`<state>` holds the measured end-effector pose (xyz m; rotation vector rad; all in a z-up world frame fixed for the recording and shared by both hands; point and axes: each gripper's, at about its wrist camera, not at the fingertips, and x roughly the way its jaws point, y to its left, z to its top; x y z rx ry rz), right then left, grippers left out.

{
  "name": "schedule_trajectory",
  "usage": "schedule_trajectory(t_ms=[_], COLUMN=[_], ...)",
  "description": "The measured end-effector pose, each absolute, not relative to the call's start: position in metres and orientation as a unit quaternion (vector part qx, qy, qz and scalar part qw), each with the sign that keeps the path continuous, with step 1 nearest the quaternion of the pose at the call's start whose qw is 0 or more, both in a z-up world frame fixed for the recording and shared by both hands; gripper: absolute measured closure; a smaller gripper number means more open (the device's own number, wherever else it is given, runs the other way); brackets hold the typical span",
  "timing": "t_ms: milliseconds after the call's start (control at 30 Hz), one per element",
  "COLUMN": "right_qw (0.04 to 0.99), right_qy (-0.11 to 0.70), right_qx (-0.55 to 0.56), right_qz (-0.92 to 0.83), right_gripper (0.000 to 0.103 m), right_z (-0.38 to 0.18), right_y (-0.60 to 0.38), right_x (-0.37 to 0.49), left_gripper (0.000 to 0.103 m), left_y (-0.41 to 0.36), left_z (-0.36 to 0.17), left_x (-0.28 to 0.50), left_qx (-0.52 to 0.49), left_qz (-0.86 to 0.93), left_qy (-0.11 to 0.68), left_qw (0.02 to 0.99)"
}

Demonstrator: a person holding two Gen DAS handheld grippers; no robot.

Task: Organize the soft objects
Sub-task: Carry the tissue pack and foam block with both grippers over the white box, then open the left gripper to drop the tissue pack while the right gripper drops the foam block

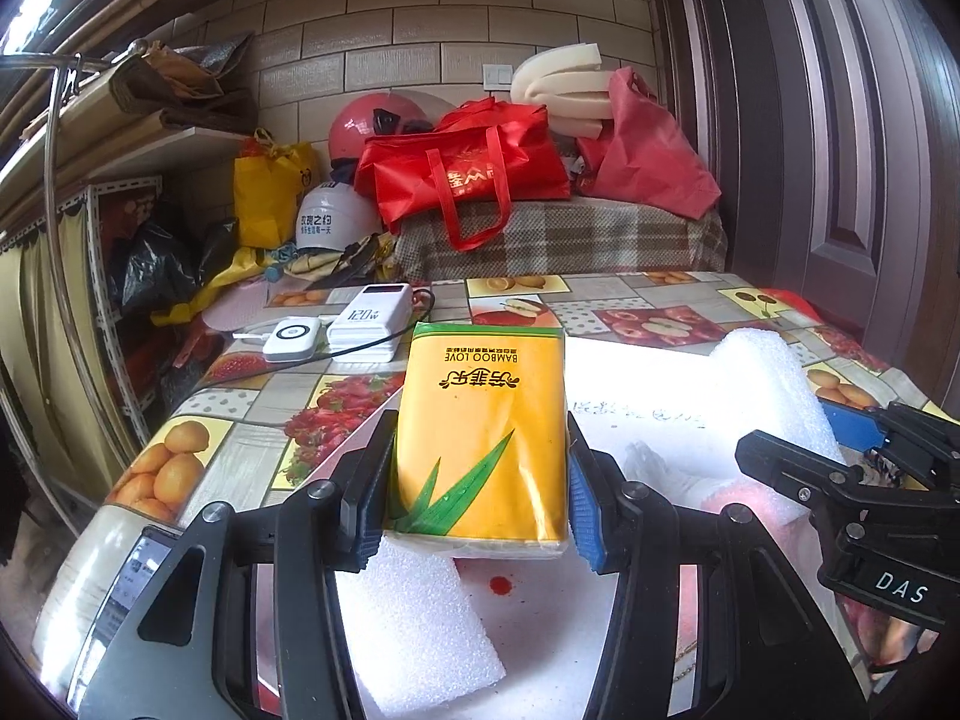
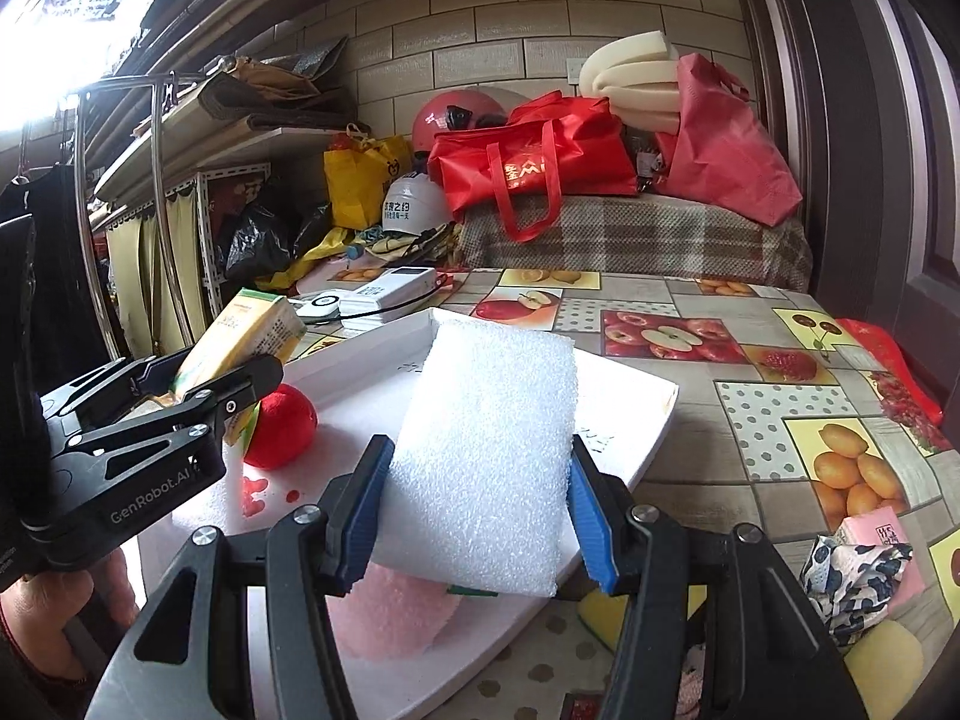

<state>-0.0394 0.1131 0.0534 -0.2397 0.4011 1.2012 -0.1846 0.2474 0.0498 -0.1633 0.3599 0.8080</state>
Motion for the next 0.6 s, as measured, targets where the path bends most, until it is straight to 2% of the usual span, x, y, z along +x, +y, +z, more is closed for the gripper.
schedule_trajectory(t_ms=[367, 600], right_qw=[0.802, 0.802], right_qy=[0.179, 0.207], right_qx=[-0.130, -0.123], right_qz=[0.555, 0.546], right_gripper=[0.047, 0.045], right_z=[0.053, 0.051], right_y=[0.128, 0.140], right_x=[-0.045, -0.034], left_gripper=[0.053, 0.051], left_y=[0.253, 0.251], left_z=[0.046, 0.046], left_x=[-0.177, -0.173], left_qx=[-0.085, -0.074], left_qz=[0.386, 0.390], left_qy=[0.199, 0.207], left_qw=[0.897, 0.894])
